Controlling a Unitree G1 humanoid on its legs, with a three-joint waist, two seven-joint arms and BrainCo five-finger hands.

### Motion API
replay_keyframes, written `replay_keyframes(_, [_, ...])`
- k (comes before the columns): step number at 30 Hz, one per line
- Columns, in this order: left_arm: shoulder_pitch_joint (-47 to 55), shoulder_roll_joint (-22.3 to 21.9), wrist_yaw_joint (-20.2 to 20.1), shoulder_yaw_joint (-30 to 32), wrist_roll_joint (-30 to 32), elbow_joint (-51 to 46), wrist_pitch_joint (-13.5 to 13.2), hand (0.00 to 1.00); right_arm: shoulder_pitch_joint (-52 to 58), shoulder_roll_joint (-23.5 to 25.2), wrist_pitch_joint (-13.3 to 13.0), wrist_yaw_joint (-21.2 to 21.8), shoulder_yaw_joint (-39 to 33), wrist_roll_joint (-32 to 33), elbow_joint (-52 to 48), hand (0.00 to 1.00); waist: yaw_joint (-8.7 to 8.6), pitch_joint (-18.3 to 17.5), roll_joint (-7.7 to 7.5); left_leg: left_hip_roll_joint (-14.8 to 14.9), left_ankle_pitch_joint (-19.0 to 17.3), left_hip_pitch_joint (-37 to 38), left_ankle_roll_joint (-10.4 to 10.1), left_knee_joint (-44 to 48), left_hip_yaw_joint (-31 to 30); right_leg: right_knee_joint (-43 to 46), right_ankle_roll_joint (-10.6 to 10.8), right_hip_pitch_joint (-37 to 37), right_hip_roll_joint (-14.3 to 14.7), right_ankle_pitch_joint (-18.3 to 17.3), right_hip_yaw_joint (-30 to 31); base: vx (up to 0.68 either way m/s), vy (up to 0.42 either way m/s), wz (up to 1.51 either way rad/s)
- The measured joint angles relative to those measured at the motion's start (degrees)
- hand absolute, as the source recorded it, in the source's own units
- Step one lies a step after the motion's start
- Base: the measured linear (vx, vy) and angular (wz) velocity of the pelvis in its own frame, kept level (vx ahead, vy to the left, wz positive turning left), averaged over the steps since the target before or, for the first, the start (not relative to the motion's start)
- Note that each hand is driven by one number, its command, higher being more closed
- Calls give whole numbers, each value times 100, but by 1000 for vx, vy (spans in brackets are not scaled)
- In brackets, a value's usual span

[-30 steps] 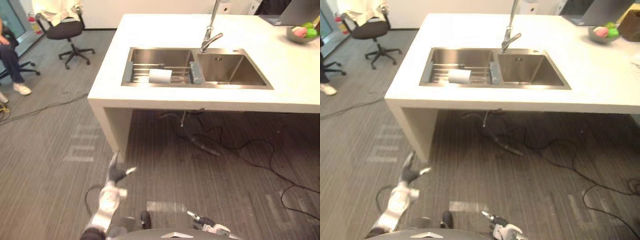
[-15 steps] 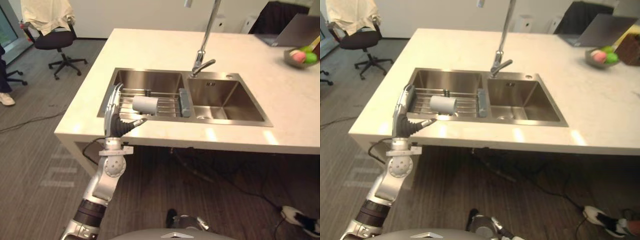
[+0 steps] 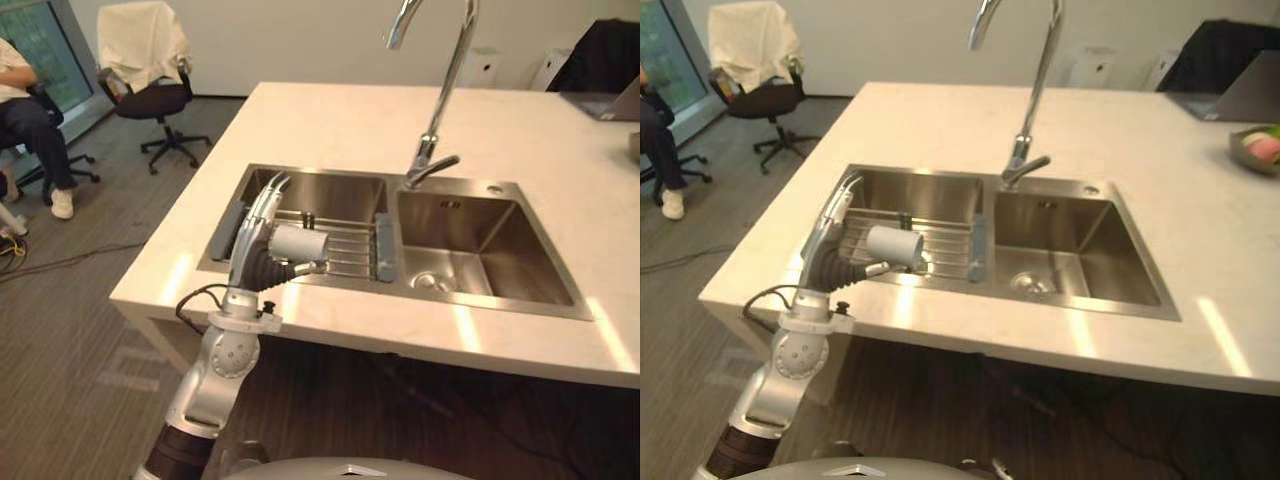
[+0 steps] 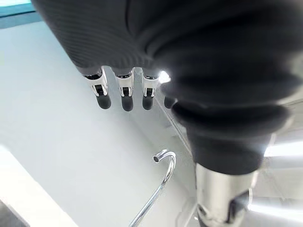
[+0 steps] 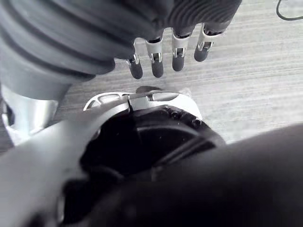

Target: Walk over to the sink, pick up the cup, carry it to the dishwasher, place the cup inside the dishwasher, then close the dishwasher door

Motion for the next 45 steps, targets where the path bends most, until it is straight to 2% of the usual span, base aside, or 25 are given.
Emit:
replay_keyframes(1, [-25, 110, 0, -32, 0, 23, 11, 0, -37, 49, 1, -47, 1, 52, 36, 0, -30, -18, -101, -178, 135, 193, -9, -405, 23, -30, 38, 1, -89, 44, 43, 189, 77, -1])
replay_keyframes(2, [-163, 262, 0, -127, -4, 106, 84, 0, -39, 153, 3, -259, -29, 157, 37, 0, -90, -26, -212, -430, 450, 499, 44, -1105, 77, -46, 76, 25, -264, 49, 60, 180, 82, 8])
replay_keyframes(4, [-352, 356, -56, -238, -5, 247, 192, 0, -51, 164, -6, -452, -61, 275, 28, 0, -176, -20, -215, -607, 674, 791, 94, -1625, 81, -94, 129, 126, -349, 33, 76, 149, 100, 17])
replay_keyframes(7, [-522, 470, -331, -459, 5, 322, 424, 0, -45, 175, -109, -620, -153, 277, 24, 0, -230, -22, -168, -697, 752, 1099, 95, -1959, 138, -194, 173, 285, -364, 31, 107, 62, 44, -2])
replay_keyframes(10, [-720, 590, -682, -703, 61, 565, 750, 0, -50, 188, -206, -742, -157, 314, -22, 0, -336, -24, -162, -706, 860, 1240, 76, -2187, 146, -223, 174, 351, -346, 31, 112, 11, 2, -2])
replay_keyframes(13, [-851, 658, -978, -865, 379, 894, 1070, 0, -46, 195, -242, -840, -148, 315, -149, 0, -461, -20, -139, -683, 873, 1291, 54, -2220, 166, -237, 174, 368, -316, 30, 145, -51, -20, -5])
replay_keyframes(16, [-1060, 811, -1290, -1031, 638, 1116, 1312, 0, -40, 188, -325, -895, -141, 304, -190, 0, -478, -6, -112, -640, 877, 1382, 38, -2225, 286, -283, 165, 390, -271, 37, 269, -47, -9, -18])
replay_keyframes(21, [-1653, 1044, -1707, -1086, 909, 1722, 1546, 0, -26, 161, -326, -936, 39, 411, -216, 0, -593, 16, -150, -587, 874, 1421, 20, -2226, 384, -405, 180, 426, -220, 112, 371, -30, -6, -13])
replay_keyframes(26, [-1938, 1308, -1720, -1099, 1008, 2112, 1834, 0, 51, 196, -349, -916, 8, 436, -213, 0, -749, 37, -182, -581, 828, 1483, -18, -2226, 608, -415, 160, 373, -216, 184, 566, 18, 21, -20])
replay_keyframes(30, [-1981, 1330, -1714, -1141, 1012, 2344, 1969, 0, 148, 271, -319, -832, -213, 429, -192, 0, -835, 61, -241, -598, 790, 1597, -14, -2225, 643, -474, 179, 521, -219, 228, 580, 59, 15, -6])
replay_keyframes(34, [-2006, 1437, -1891, -1231, 1156, 2554, 2299, 0, 181, 268, -202, -711, -268, 427, -192, 0, -913, 63, -234, -609, 751, 1697, -27, -2225, 680, -526, 184, 621, -215, 233, 633, 13, 5, -3])
replay_keyframes(37, [-2015, 1440, -2068, -1234, 1395, 2738, 2426, 0, 242, 280, -199, -702, -400, 427, -192, 0, -920, 77, -205, -607, 742, 1733, -29, -2225, 705, -562, 187, 656, -209, 243, 674, -9, -7, -6])
replay_keyframes(45, [-2154, 1409, -2017, -1219, 1682, 2945, 2476, 0, 286, 280, -177, -642, -433, 430, -203, 0, -930, 70, -198, -619, 741, 1665, -20, -2230, 704, -677, 234, 617, -212, 240, 677, -6, -1, -1])
